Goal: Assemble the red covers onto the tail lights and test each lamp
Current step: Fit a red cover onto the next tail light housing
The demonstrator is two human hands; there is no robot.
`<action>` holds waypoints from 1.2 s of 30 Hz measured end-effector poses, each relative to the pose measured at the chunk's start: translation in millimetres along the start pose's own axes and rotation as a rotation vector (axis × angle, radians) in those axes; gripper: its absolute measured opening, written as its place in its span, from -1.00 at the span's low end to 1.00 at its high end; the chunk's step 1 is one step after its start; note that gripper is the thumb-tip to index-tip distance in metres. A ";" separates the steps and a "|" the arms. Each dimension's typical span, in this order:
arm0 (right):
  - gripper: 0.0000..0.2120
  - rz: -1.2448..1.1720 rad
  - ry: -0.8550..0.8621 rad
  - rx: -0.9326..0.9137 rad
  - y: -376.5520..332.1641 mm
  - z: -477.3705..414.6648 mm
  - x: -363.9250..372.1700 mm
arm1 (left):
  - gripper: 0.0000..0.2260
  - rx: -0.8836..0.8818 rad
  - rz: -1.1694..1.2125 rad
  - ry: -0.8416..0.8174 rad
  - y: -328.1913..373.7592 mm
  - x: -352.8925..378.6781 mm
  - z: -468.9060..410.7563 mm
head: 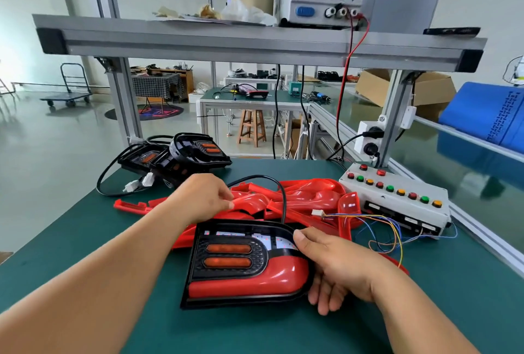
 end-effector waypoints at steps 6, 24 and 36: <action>-0.67 -0.031 -0.017 0.023 2.2 -2.4 -1.2 | -0.74 0.006 -0.208 -0.147 0.2 17.0 -32.8; -0.73 0.142 0.286 -0.173 0.9 -12.5 1.7 | -0.78 0.400 0.048 0.090 16.6 -24.6 73.1; -0.72 0.122 0.320 -0.235 -2.3 -9.8 1.8 | -0.56 0.370 0.023 0.218 25.1 -8.2 87.0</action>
Point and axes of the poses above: each hand's wrist, its own z-axis away from the middle knuckle, its own x-axis out of the palm, y = z × x, the point moved 2 cm from there along -z, towards the middle knuckle, and after that the axes turned 6 degrees about z, right-handed, at the moved point
